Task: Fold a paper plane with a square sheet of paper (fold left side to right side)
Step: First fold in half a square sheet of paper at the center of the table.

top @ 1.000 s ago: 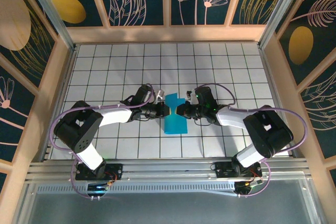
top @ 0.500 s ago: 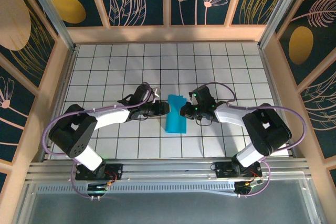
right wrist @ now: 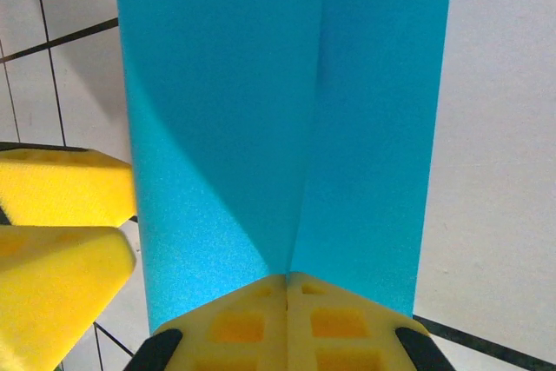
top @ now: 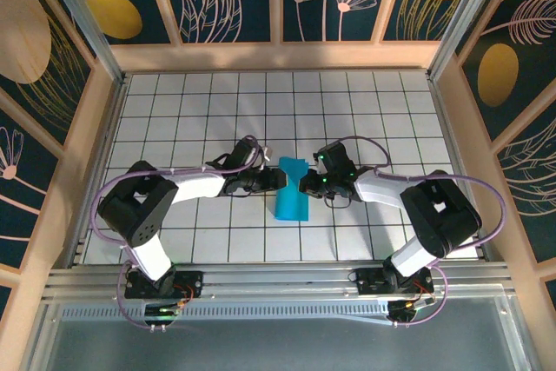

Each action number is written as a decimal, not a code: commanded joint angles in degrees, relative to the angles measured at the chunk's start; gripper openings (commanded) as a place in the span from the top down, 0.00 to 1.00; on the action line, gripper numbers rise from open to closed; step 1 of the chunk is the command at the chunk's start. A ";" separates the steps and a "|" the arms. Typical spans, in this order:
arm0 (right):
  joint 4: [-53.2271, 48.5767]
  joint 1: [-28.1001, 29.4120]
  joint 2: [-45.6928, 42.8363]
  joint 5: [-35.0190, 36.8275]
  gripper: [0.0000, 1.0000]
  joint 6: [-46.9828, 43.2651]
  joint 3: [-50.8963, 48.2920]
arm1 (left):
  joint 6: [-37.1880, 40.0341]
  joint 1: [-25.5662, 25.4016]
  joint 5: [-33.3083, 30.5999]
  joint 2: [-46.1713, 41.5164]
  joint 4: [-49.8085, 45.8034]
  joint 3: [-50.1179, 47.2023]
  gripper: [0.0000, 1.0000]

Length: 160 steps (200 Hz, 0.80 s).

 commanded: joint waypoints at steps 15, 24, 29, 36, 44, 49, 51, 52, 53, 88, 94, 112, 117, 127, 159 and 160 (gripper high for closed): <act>-2.24 0.57 0.87 1.59 1.00 -1.30 1.81 | 1.28 -0.65 -1.53 2.48 -3.62 2.34 0.49; -2.38 0.53 0.92 1.67 1.00 -1.39 1.86 | 1.41 -0.75 -1.85 2.87 -4.09 2.66 0.50; -2.42 0.51 0.87 1.67 1.00 -1.46 1.94 | 1.52 -0.84 -1.94 3.07 -4.28 2.81 0.51; -2.57 0.52 0.99 1.67 1.00 -1.52 2.02 | 1.56 -0.94 -2.10 3.38 -4.69 3.07 0.52; -2.74 0.56 1.11 1.63 1.00 -1.59 2.11 | 1.68 -1.12 -2.58 3.72 -5.31 3.37 0.53; -2.79 0.54 1.09 1.67 1.00 -1.65 2.19 | 1.90 -1.28 -2.88 3.95 -5.82 3.66 0.54; -2.82 0.55 1.11 1.72 1.00 -1.68 2.21 | 1.95 -1.31 -3.12 4.01 -6.02 3.72 0.55; -2.84 0.53 1.12 1.70 1.00 -1.73 2.21 | 1.98 -1.35 -3.19 4.03 -6.14 3.82 0.55; -2.89 0.51 1.12 1.69 1.00 -1.71 2.21 | 2.00 -1.36 -3.27 4.09 -6.24 3.87 0.55; -3.89 0.52 0.10 2.50 0.87 -2.00 2.47 | 2.27 -2.29 -5.29 5.24 -8.68 4.75 0.61; -4.28 0.58 -0.20 2.82 0.84 -2.11 2.56 | 2.12 -2.49 -5.68 5.40 -9.09 4.83 0.61; -6.50 0.44 -1.56 4.68 0.75 -2.73 3.04 | 1.85 -2.99 -6.95 5.94 -10.33 5.38 0.62; -7.27 0.45 -2.07 5.40 0.73 -2.96 3.22 | 1.76 -3.13 -7.26 6.05 -10.66 5.49 0.62; -8.96 0.19 -3.12 7.05 0.68 -3.47 3.46 | 1.67 -3.44 -7.81 6.38 -11.21 5.84 0.62; -13.13 -1.54 -7.20 10.58 0.59 -5.19 3.43 | 2.04 -4.52 -9.84 7.78 -14.07 6.97 0.61; -13.22 -1.62 -7.30 10.61 0.58 -5.24 3.43 | 2.07 -4.53 -9.93 7.85 -14.17 6.98 0.61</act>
